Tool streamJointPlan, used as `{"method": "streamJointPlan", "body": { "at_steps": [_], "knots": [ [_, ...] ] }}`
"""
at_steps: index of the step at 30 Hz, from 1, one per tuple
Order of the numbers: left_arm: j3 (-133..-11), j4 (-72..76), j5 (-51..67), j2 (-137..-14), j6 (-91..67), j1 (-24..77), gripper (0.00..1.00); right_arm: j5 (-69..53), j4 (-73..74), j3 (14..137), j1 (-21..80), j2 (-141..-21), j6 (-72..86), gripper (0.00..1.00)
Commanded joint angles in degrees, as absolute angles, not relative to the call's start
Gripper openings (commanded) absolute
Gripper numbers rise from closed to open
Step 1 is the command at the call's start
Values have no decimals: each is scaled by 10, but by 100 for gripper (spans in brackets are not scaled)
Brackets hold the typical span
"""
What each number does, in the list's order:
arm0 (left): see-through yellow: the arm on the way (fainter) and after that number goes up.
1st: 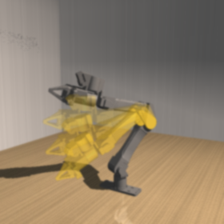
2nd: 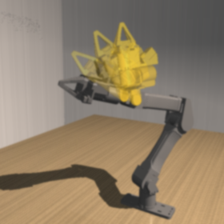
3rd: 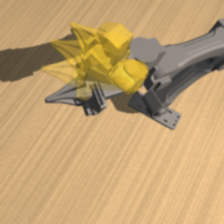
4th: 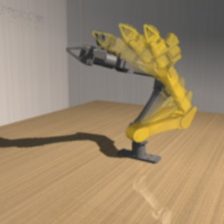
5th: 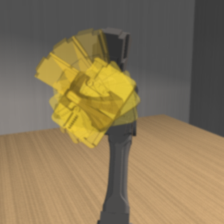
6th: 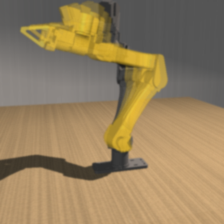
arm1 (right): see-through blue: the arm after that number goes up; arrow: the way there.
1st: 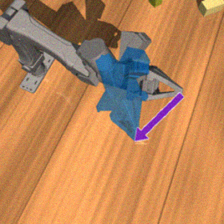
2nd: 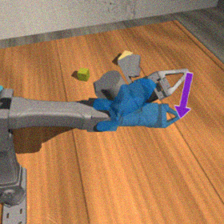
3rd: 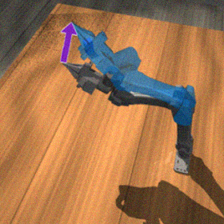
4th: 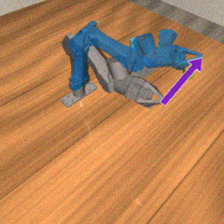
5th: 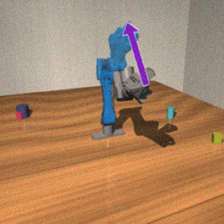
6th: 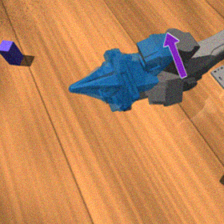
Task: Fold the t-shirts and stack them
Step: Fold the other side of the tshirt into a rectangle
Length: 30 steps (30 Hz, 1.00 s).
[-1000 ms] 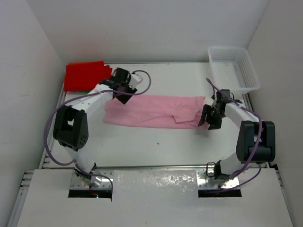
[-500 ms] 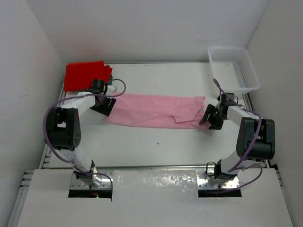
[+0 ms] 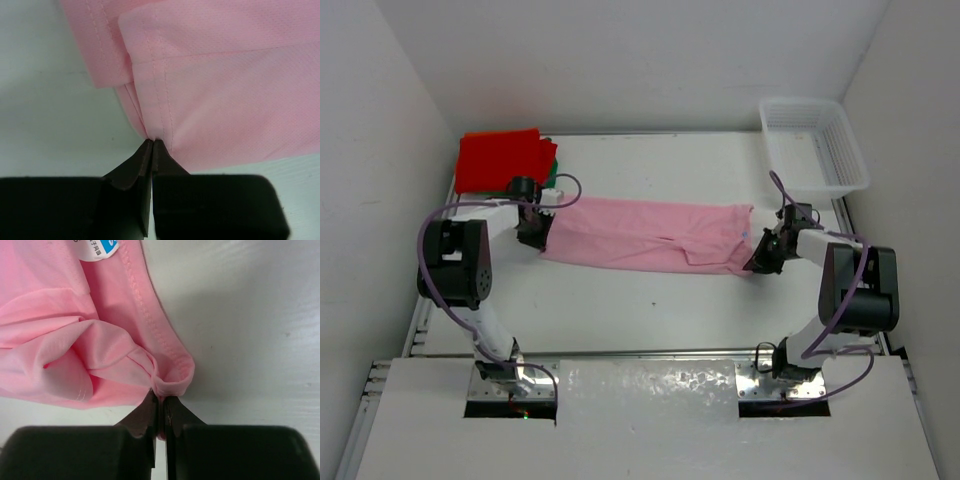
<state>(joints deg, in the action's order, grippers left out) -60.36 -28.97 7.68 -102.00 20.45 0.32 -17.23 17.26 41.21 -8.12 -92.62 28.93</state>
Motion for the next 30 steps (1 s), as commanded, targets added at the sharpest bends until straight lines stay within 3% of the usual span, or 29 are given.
{"method": "streamJointPlan", "body": {
  "at_steps": [1,7,12,13,14,16,17,18,19,26,29,30],
  "knots": [
    [-576,-297,102,-1009,216,1,0,-167,192,393,-81,-899,287,3],
    [-520,-331,12,-918,267,-47,0,-163,246,318,-80,-803,278,0],
    [-472,-381,6,-853,295,-46,0,-167,290,255,-79,-709,276,0],
    [-468,-386,9,-851,305,-46,0,-170,298,249,-79,-699,276,12],
    [-457,-389,13,-850,310,-47,18,-171,301,243,-78,-690,276,24],
    [-453,-384,11,-854,311,-47,40,-178,314,235,-79,-674,270,44],
    [-458,-385,10,-862,311,-47,50,-178,321,243,-79,-672,267,47],
    [-467,-388,9,-866,310,-47,53,-171,326,252,-79,-671,264,49],
    [-495,-393,6,-868,310,-47,63,-164,349,266,-80,-669,251,49],
    [-638,-426,-5,-841,321,-43,65,-55,460,415,-79,-590,203,48],
    [-664,-443,42,-818,341,-15,65,-113,461,413,-71,-558,209,29],
    [-663,-446,41,-816,347,-5,65,-131,461,410,-62,-557,226,18]
  ]
}}
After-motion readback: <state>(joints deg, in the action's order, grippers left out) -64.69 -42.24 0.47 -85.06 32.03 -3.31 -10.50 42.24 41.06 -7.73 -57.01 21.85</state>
